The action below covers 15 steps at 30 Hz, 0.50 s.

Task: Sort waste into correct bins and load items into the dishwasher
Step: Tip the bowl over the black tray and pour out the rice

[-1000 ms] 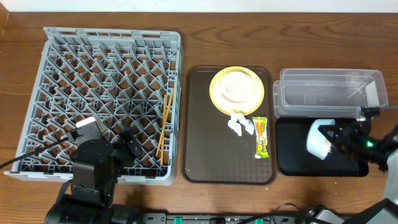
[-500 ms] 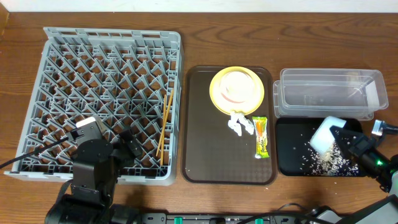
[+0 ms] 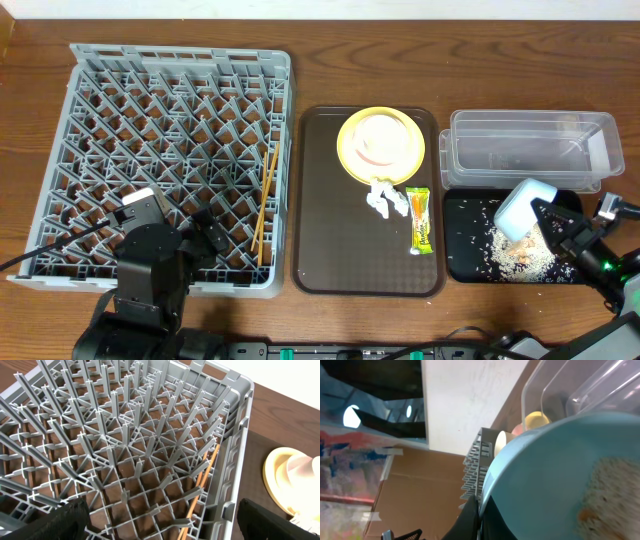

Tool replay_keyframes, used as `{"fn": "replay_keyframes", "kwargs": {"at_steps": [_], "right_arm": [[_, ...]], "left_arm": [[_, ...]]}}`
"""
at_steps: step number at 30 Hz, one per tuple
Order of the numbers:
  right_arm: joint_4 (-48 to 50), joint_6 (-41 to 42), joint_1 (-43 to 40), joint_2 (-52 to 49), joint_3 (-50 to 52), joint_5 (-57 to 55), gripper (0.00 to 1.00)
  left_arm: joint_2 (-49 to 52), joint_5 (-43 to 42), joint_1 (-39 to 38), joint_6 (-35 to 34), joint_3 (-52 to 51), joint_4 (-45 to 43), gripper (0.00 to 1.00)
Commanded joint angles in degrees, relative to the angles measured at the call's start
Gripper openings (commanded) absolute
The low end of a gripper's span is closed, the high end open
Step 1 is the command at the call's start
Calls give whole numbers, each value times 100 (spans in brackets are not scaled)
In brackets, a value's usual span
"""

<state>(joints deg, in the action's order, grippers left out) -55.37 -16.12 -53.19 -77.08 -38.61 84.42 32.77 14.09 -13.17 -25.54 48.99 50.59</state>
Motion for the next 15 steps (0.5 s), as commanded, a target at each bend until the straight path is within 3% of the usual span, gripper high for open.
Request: {"fn": "replay_keyframes", "kwargs": {"at_steps": [1,15], "right_arm": [[68,-42,-85,68,59,492,1],[186,131,-96,68,76,496,1]], "left_arm": [[-15,74,35,-7,46,-2,96],[-13,74,35,-7,46,-2,95]]}}
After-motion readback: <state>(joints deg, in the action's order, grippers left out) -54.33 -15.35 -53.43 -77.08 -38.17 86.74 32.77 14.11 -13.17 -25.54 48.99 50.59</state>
